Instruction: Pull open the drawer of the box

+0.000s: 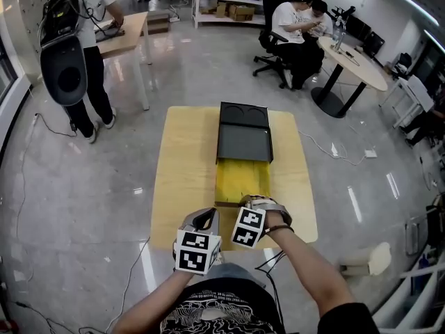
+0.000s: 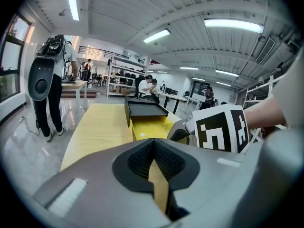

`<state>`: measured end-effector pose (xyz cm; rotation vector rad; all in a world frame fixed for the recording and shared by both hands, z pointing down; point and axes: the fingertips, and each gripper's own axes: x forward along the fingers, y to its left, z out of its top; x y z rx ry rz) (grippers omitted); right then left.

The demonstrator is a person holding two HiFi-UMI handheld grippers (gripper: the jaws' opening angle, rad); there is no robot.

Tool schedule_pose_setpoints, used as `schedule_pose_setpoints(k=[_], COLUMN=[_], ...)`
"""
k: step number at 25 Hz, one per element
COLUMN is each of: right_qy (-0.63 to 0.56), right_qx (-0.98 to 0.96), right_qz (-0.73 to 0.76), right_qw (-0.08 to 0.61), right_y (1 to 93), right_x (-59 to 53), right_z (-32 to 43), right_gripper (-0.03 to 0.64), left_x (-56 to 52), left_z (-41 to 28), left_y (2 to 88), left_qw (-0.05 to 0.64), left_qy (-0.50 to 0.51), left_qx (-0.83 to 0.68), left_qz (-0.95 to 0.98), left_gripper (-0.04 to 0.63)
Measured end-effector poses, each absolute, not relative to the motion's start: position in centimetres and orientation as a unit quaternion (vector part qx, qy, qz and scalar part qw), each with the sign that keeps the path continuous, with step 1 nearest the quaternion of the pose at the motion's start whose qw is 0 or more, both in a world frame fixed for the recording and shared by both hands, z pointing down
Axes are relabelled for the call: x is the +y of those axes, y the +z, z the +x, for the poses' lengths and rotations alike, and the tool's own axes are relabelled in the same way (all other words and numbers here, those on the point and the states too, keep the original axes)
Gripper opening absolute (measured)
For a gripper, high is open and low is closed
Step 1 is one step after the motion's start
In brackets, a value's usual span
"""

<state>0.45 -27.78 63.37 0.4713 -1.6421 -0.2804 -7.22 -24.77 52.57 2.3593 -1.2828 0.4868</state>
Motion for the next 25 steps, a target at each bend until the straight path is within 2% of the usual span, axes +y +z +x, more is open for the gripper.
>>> schedule_pose_setpoints(k=[25], right_qy=[-0.123], right_qx=[-0.729], right_qz=[0.202], right_qw=[0.642], right_y=[62.7], right_x=[-18.9], right_z=[3.0], right_gripper=[0.034], left_x=[-17.5], left_z=[-3.2], left_y=[51.6], left_qw=[0.203], left_qy=[0.175], left_qx=[-0.451], left_qz=[0.851], left_gripper=[0.017])
